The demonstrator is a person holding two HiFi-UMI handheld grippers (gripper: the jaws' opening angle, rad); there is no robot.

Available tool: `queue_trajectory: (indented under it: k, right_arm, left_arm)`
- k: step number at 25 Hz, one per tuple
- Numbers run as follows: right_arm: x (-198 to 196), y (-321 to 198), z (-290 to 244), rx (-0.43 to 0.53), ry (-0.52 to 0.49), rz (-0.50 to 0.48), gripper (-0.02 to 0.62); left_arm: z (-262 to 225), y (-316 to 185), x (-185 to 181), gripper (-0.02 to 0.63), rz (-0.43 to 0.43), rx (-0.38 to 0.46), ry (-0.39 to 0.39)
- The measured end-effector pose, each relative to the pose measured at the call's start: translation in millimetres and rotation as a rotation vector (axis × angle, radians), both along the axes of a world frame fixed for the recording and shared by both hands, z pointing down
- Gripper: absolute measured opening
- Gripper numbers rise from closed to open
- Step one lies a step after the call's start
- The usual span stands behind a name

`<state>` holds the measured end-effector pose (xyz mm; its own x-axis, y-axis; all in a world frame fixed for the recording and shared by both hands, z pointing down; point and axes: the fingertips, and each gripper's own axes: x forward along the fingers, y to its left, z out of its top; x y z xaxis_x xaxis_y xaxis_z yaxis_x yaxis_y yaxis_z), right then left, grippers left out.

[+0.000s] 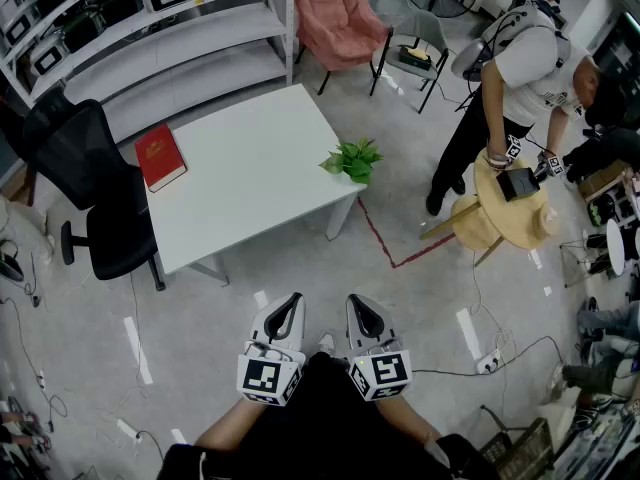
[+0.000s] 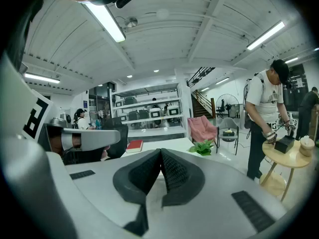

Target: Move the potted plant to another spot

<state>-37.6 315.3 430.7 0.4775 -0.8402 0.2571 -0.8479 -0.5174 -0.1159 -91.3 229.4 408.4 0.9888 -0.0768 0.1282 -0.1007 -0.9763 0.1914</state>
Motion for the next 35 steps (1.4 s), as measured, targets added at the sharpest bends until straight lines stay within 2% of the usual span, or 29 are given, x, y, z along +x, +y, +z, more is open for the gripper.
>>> queue_trajectory:
  k: [10, 25, 30, 35]
  right_arm:
    - [-1, 11, 2, 0.007, -0.001, -0.01, 0.011]
    - [9, 36, 5, 0.04, 0.0, -0.111, 0.012]
    - [20, 37, 17, 0.035, -0.007, -0.137, 0.012]
    - [26, 22, 21, 0.023, -0.012, -0.144, 0.012]
  left_arm:
    - [1, 13, 0, 0.018, 0.001, 0.01, -0.004]
    - [2, 44, 5, 0.018, -0.096, 0.027, -0.029]
    - [16, 42, -1, 0.018, -0.153, 0.024, -0.065]
    - [22, 26, 6, 0.018, -0.16, 0.017, -0.072]
